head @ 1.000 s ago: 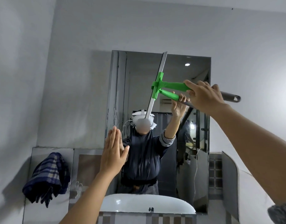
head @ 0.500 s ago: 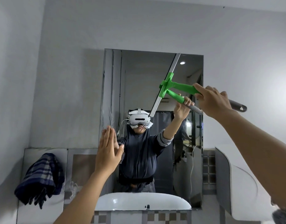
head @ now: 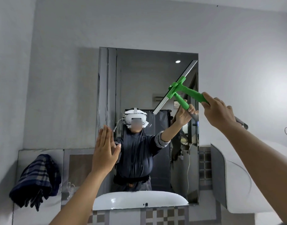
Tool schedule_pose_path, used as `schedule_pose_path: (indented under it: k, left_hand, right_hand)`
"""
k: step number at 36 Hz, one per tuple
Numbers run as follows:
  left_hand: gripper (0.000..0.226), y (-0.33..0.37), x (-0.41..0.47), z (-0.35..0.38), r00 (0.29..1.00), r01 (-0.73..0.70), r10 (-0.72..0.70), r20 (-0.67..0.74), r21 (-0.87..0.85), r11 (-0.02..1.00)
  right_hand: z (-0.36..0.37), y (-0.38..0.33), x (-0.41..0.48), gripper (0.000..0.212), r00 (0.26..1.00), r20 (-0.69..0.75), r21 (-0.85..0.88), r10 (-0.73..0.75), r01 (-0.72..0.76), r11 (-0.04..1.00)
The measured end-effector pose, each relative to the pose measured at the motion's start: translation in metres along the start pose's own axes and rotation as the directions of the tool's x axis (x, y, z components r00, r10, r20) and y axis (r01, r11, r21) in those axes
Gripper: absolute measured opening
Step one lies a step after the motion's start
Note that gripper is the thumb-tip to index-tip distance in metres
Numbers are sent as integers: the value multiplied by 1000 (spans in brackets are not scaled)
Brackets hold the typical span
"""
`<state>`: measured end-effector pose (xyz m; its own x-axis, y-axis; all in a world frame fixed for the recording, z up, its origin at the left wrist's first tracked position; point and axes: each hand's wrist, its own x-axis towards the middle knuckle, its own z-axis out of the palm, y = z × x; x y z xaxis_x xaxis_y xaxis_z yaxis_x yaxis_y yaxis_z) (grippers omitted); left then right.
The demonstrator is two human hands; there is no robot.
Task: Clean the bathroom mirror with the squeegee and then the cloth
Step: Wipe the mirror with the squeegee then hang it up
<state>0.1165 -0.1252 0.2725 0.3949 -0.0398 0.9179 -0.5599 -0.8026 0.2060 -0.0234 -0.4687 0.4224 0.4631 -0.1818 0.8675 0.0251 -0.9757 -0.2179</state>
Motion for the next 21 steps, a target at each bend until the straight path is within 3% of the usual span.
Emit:
schedule_pose_path:
  k: [21]
  left_hand:
    - [85,-2,-2,-20,993,-54,57,101,-29,998]
  right_hand:
    - [20,-34,-35,26,983,6,194,184,-182,964]
